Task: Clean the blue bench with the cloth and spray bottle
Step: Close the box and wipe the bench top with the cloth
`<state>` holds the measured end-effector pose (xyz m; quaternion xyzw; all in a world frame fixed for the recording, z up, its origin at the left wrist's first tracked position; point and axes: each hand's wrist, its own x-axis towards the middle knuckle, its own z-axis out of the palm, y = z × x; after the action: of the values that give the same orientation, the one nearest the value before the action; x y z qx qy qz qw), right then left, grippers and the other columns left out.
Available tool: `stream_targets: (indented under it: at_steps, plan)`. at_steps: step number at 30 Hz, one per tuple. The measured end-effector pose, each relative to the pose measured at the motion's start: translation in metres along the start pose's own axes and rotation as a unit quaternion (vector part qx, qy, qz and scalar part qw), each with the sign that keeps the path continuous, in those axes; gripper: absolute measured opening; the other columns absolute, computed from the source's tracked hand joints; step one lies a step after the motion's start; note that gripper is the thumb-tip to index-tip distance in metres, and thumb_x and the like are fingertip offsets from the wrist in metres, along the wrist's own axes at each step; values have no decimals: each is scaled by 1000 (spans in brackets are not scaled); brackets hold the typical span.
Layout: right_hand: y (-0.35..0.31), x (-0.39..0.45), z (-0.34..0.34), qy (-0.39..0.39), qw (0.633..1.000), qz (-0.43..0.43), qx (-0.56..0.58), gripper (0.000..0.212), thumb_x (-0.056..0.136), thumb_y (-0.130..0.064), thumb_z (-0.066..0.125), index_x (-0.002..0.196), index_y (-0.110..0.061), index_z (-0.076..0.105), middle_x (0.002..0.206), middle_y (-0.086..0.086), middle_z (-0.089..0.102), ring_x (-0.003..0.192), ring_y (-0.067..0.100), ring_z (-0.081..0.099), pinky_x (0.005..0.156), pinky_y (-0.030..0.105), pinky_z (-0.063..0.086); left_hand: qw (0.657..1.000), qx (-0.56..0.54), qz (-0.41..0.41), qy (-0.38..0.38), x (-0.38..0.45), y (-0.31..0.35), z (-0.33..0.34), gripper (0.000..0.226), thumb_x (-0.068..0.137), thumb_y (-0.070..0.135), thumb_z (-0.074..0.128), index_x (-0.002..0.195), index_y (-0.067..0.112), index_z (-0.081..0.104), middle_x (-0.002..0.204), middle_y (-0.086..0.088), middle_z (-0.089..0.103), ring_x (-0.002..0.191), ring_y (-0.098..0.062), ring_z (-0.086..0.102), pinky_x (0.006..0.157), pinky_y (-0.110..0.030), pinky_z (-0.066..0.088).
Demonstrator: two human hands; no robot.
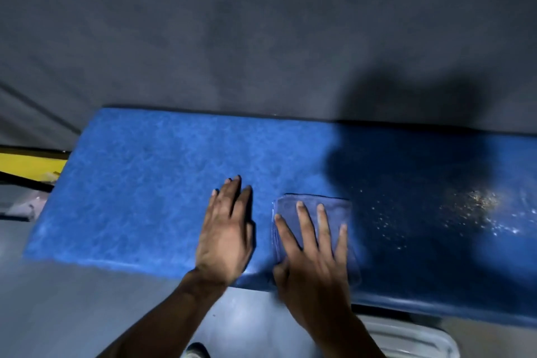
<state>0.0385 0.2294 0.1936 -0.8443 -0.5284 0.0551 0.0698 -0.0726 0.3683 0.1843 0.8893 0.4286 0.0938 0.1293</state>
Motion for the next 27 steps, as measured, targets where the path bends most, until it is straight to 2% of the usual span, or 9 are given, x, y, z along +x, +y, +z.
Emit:
stream_targets:
  at_steps: [4,7,11,13,20,24,27]
  plan:
    - [18,36,1,-28,999,-15,-15,76,73,-39,53,148,-37,46,165,6,31,153,36,23,114,71,22,998,11,-53,12,-2,29,12,64,86,20,41,148,5,44,162,-18,33,153,-29,25,126,-46,19]
    - [34,81,-2,-55,998,-29,-23,74,76,-45,43,149,-39,43,166,5,28,154,38,18,115,73,16,998,2,-49,27,-3,28,13,62,87,16,50,147,5,45,161,-17,34,153,-29,27,126,-46,20]
    - [51,148,-12,-85,996,-6,-1,70,87,-46,40,155,-45,22,171,0,1,156,34,-6,117,70,0,997,-11,-49,55,-4,27,15,58,87,13,50,144,5,49,159,-17,39,151,-30,31,125,-47,23]
    - [57,169,-14,-99,995,12,6,68,92,-44,37,156,-46,15,171,-2,-5,156,32,-11,118,69,-3,997,-12,-51,63,-3,28,16,57,87,13,50,143,5,50,158,-17,40,151,-29,32,125,-46,23]
    - [59,158,-20,-94,995,40,19,65,92,-41,38,155,-43,22,171,-1,2,156,33,-6,119,68,1,997,-4,-56,58,-4,27,16,58,87,15,47,144,7,49,159,-15,39,151,-28,30,125,-46,23]
    - [71,108,-19,-50,998,40,-6,71,78,-39,39,148,-37,45,165,5,28,152,40,18,117,69,16,996,-4,-62,58,-4,28,16,58,87,15,47,144,7,49,159,-15,38,152,-28,30,125,-47,23]
    - [75,75,-20,-45,997,57,-15,73,74,-37,39,146,-37,49,162,7,34,149,42,26,116,67,21,996,-1,-64,55,-4,29,15,58,87,15,46,144,7,48,159,-15,38,152,-28,30,125,-46,22]
